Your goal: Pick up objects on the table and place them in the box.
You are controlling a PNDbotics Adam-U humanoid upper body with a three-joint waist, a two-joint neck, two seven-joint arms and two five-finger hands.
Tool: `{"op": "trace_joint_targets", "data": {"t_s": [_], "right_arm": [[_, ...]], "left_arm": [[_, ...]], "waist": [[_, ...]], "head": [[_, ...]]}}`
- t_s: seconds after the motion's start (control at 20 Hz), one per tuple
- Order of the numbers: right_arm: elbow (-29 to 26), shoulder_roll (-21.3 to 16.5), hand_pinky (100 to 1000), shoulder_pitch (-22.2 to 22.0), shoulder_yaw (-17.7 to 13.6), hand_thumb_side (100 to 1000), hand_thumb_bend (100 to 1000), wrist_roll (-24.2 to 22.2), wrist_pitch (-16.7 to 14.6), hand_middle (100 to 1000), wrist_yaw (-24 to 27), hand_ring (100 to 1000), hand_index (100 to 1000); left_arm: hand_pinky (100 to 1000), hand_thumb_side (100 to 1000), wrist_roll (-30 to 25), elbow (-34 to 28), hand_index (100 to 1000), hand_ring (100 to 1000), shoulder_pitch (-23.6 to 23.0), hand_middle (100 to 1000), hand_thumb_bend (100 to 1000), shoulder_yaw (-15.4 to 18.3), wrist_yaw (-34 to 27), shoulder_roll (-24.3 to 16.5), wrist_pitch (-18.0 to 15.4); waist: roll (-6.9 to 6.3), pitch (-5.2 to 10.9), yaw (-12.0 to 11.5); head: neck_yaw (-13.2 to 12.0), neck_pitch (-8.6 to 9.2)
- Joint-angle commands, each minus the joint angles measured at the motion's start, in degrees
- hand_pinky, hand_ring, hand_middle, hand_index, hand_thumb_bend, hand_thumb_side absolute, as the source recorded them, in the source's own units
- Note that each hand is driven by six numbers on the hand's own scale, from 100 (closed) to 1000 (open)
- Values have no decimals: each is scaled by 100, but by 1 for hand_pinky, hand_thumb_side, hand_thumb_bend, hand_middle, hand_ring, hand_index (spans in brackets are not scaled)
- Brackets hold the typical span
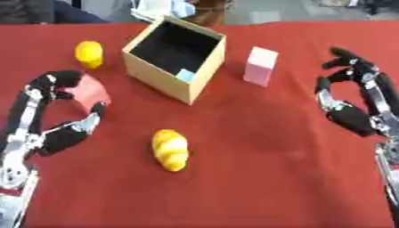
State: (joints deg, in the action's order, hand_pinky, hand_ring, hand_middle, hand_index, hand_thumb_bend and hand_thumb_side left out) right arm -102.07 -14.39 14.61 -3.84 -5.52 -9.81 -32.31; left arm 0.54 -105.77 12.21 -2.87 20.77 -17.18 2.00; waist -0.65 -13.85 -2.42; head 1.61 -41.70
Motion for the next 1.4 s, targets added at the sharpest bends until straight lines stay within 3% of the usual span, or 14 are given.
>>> {"op": "trace_joint_targets", "data": {"t_s": [0.05,0.4,0.75,1.1,1.4], "right_arm": [[-57,-80,697,47,-29,535,100,20,1,710,45,616,933],[-49,-86,697,43,-34,538,100,24,3,709,40,616,933],[-34,-103,697,28,-35,543,100,24,7,709,39,616,933],[1,-141,696,-8,-25,553,100,20,6,709,39,616,933],[26,-141,696,-3,22,558,100,-8,-22,708,85,615,934]], "left_arm": [[704,179,5,-79,798,764,95,695,411,75,32,-195,24],[706,198,-23,-48,803,764,179,698,439,47,39,-455,106],[717,211,-203,27,822,768,445,716,495,0,174,-1231,342],[732,212,-441,737,851,779,1146,750,562,56,593,-2322,875],[739,190,-947,1645,863,777,1992,762,591,-209,513,-3055,1386]], "waist": [[-38,171,6],[-44,168,19],[-81,177,63],[-134,197,112],[-139,199,268]], "head": [[-9,50],[-19,57],[-25,73],[-10,82],[-87,84]]}}
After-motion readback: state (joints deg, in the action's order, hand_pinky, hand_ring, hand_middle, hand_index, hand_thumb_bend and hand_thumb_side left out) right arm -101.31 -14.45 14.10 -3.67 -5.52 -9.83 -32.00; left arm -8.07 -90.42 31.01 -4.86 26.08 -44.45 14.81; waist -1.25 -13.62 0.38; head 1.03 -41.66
